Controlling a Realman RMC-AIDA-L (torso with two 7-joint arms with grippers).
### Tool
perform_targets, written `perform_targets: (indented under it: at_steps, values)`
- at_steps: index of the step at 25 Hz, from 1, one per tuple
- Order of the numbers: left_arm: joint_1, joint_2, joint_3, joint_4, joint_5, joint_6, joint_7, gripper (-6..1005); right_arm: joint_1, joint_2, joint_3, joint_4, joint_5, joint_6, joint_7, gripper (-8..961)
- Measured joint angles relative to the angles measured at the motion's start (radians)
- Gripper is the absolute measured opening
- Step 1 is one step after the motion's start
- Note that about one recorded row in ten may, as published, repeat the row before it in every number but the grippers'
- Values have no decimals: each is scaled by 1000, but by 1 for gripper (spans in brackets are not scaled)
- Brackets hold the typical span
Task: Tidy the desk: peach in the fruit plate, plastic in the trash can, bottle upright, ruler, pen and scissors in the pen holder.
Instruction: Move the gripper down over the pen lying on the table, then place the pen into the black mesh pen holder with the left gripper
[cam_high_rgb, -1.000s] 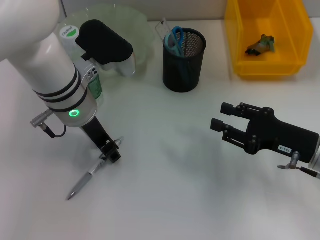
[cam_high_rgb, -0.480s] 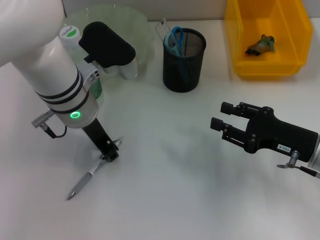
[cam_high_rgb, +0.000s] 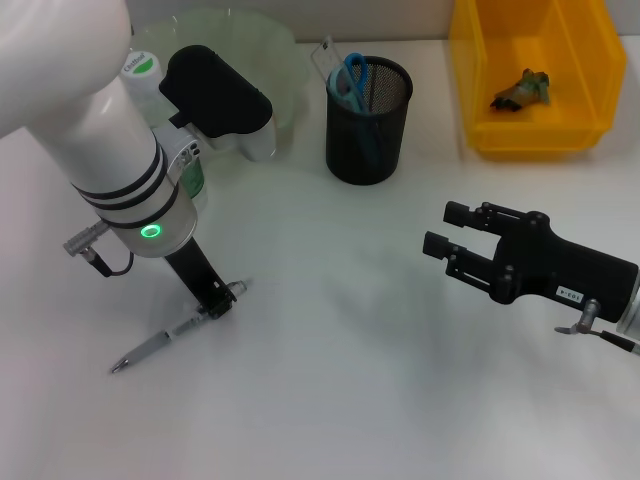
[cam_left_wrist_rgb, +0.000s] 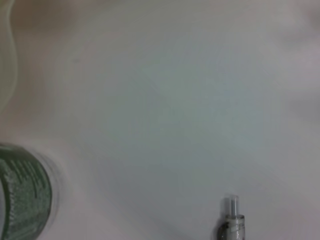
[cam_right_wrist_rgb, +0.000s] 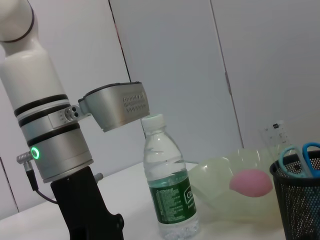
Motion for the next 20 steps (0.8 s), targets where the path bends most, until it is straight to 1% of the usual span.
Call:
perform_targets:
  at_steps: [8, 10, 11, 12, 15, 16, 17, 18, 19, 20]
  values:
    - [0, 0, 1, 11, 4, 1, 0, 180, 0, 0, 12, 1, 0, 0, 0, 531]
    - [2, 0, -1, 28, 6, -2, -5, 184, -2, 1, 27, 1, 0, 0, 0, 531]
    - [10, 1, -5, 59, 10, -5, -9, 185, -6, 1, 48, 1, 0, 0, -4, 531]
    - [10, 1, -5, 59, 10, -5, -9, 187, -6, 1, 48, 1, 0, 0, -4, 530]
    - [29, 3, -8, 135, 19, -13, -19, 192, -12, 2, 75, 2, 0, 0, -7, 530]
    - [39, 4, -9, 172, 25, -20, -23, 194, -15, 2, 80, 3, 0, 1, -7, 530]
    - [54, 5, -15, 247, 30, -45, -27, 196, -19, 2, 90, 5, 0, 4, -7, 530]
    - [54, 5, -15, 247, 30, -45, -27, 198, -19, 2, 90, 5, 0, 4, -7, 530]
    - [62, 5, -20, 286, 30, -72, -28, 199, -21, 3, 105, 10, 0, 10, -7, 530]
    - [62, 5, -20, 286, 30, -72, -28, 201, -21, 3, 105, 10, 0, 10, -7, 530]
